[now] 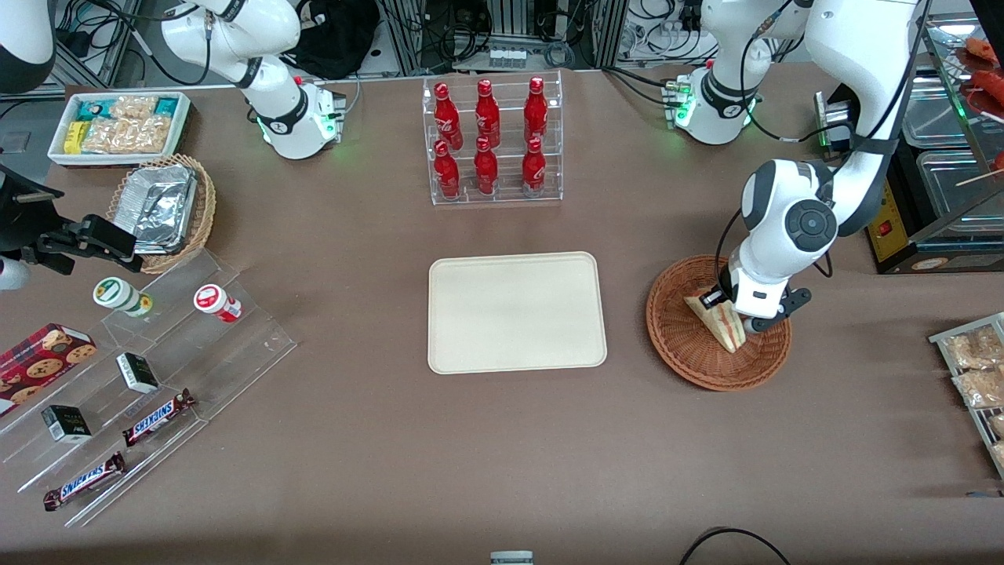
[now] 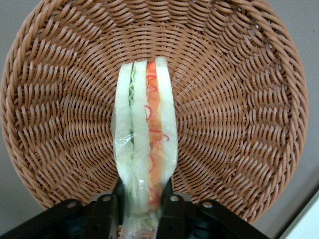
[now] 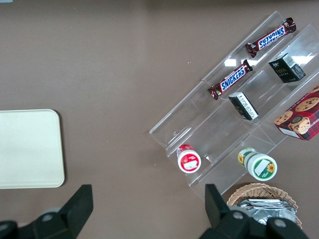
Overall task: Place sandwich from basket to tray
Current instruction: 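Lower the open left gripper and close it on the sandwich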
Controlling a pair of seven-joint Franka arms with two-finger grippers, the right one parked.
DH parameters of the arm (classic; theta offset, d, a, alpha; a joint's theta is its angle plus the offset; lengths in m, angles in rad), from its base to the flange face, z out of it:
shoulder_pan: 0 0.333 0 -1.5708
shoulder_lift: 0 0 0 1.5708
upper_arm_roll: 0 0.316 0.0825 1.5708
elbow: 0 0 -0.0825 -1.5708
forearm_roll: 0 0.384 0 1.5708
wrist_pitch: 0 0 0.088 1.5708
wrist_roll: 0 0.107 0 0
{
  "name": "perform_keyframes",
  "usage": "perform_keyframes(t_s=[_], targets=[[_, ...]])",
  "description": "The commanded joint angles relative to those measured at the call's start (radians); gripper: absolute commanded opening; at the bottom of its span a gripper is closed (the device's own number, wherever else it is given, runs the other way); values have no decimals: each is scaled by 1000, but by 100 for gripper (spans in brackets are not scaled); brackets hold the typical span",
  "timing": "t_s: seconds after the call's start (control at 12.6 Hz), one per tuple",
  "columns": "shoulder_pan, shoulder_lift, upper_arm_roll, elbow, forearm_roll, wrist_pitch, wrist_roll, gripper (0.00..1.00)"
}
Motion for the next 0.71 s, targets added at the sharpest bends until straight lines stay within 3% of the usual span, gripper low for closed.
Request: perform_keyframes(t_s=[0.0,0.16,0.48,0.63], targets=[[0,-24,0,11,-4,0,-14,15],[-3,-36,-1,46,-4,-51,-13,12],[-45,-2,-6,325,7,-483,36,7],[-101,19,-6,382,19,-537,56,4]])
